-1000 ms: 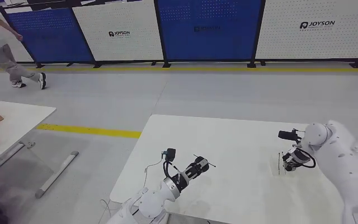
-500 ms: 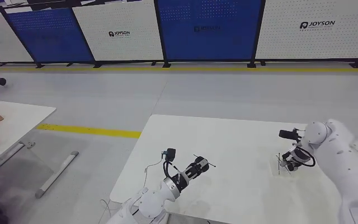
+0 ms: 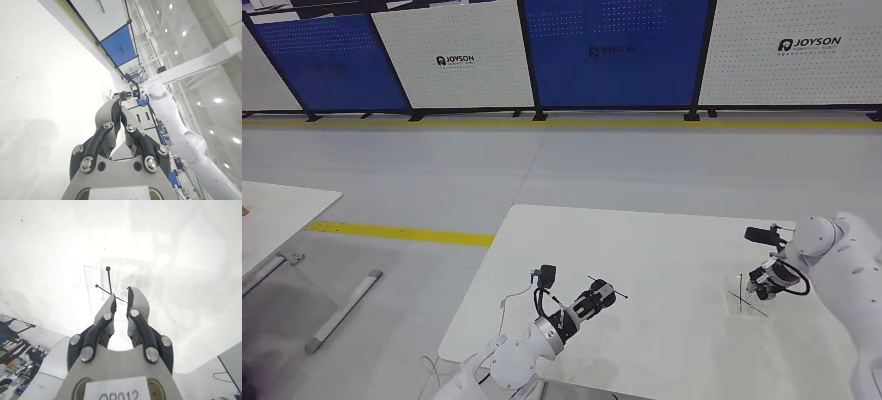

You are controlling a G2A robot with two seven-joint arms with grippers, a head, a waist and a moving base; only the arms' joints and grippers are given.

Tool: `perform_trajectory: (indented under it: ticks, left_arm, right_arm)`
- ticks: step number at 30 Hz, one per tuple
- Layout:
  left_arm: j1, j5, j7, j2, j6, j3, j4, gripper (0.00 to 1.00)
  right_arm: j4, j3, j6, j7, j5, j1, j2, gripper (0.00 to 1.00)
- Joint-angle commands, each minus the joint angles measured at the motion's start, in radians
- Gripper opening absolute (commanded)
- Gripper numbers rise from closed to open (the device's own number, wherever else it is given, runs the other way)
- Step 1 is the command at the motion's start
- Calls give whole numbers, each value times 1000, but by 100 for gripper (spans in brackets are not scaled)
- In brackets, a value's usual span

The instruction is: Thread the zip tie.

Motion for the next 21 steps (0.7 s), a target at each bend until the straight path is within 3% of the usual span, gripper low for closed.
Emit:
perform_trajectory:
  ticks: [1,5,8,11,17,21]
  left_arm:
    - [0,0,0,0,0,0,0,0]
    - [0,0,0,0,0,0,0,0]
    - [0,0,0,0,0,0,0,0]
    - [0,0,0,0,0,0,0,0]
    - [0,0,0,0,0,0,0,0]
    - [0,0,0,0,0,0,0,0]
  right_arm:
    - [-9,3,-20,-3,2,-2,3,21]
    - [-31,17,-130,-27,14,-10,20,26]
    - [-84,27,-140,-35,29,-28,34,36]
    - [-175,43,-140,-9,56,-61,66,36]
    - [-423,98,-140,52,100,-164,156,39]
    - [-623,169,-140,50,109,-267,225,41]
